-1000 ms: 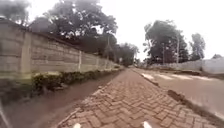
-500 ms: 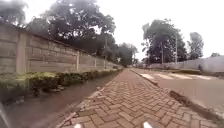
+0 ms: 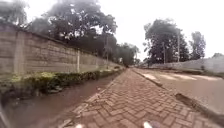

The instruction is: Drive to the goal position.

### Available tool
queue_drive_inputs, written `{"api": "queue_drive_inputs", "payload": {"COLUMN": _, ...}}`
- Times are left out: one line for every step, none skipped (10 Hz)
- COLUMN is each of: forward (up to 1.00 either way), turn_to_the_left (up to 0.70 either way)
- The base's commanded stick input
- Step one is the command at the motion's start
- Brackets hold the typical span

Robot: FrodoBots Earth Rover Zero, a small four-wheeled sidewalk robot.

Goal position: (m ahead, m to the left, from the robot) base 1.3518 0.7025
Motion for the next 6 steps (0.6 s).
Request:
{"api": "queue_drive_inputs", "payload": {"forward": 0.7, "turn_to_the_left": 0.04}}
{"api": "queue_drive_inputs", "payload": {"forward": 0.7, "turn_to_the_left": -0.2}}
{"api": "queue_drive_inputs", "payload": {"forward": 0.7, "turn_to_the_left": -0.35}}
{"api": "queue_drive_inputs", "payload": {"forward": 0.7, "turn_to_the_left": -0.35}}
{"api": "queue_drive_inputs", "payload": {"forward": 0.7, "turn_to_the_left": -0.35}}
{"api": "queue_drive_inputs", "payload": {"forward": 0.7, "turn_to_the_left": -0.35}}
